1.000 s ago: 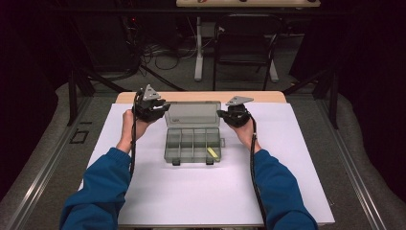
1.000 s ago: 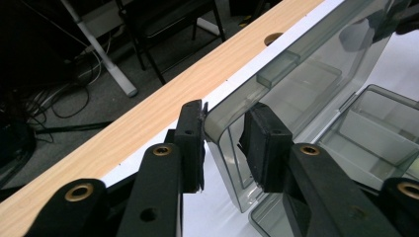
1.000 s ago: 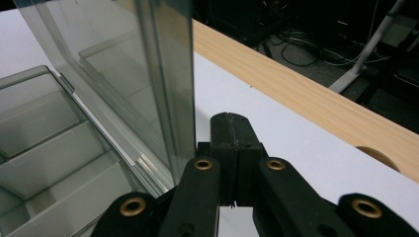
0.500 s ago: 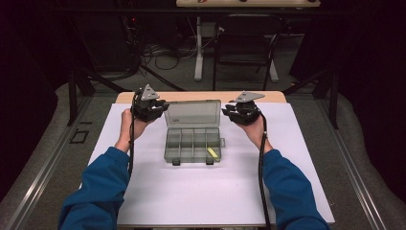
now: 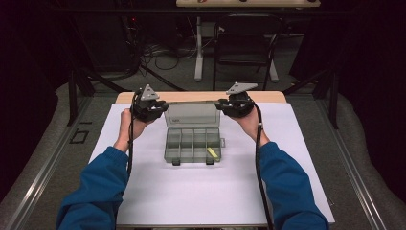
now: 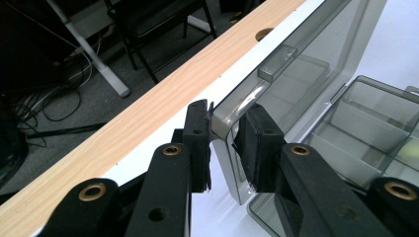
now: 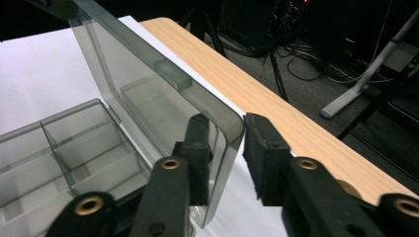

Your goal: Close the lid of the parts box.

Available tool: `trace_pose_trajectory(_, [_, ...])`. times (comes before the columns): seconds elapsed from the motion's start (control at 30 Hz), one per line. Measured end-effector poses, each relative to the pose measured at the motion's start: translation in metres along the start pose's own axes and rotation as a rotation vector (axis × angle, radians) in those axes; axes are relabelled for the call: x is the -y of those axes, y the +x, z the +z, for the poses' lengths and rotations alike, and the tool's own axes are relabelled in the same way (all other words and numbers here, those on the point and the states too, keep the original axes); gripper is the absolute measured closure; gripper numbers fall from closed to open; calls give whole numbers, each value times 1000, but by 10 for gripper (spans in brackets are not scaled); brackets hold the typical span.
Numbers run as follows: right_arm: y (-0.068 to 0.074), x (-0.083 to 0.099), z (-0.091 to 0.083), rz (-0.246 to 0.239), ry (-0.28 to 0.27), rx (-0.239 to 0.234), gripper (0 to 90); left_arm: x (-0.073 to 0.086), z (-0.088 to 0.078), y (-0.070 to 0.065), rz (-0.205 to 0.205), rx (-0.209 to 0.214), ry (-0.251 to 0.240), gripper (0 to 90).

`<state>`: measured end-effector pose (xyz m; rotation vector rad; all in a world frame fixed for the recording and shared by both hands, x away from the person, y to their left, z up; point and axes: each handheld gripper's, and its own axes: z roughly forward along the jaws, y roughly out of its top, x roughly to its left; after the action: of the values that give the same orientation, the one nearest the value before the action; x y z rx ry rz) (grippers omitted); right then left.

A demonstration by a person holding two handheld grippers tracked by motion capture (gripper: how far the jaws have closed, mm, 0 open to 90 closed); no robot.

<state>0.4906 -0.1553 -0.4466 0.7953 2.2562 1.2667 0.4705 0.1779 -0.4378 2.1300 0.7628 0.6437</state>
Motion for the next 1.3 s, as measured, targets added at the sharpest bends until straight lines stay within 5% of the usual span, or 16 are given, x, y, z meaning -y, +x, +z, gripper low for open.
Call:
trace_pose_trajectory(0.73, [22, 5, -17, -78, 29, 10, 756, 13, -16, -19, 30, 4, -18, 735])
trace_pose_trajectory(0.83, [24, 5, -17, -84, 35, 11, 760, 10, -20, -14, 10, 21, 3, 572])
trace_pose_trajectory(0.97, [24, 5, -17, -89, 38, 13, 760, 2, -36, -7, -28, 65, -54, 439])
trace_pose_trajectory(1.1, [25, 5, -18, -90, 38, 12, 759, -8, -41, -6, -35, 52, -75, 588])
trace_pose_trajectory(1.3, [26, 5, -18, -99, 39, 14, 755, -18, -29, -8, -34, 24, -37, 805])
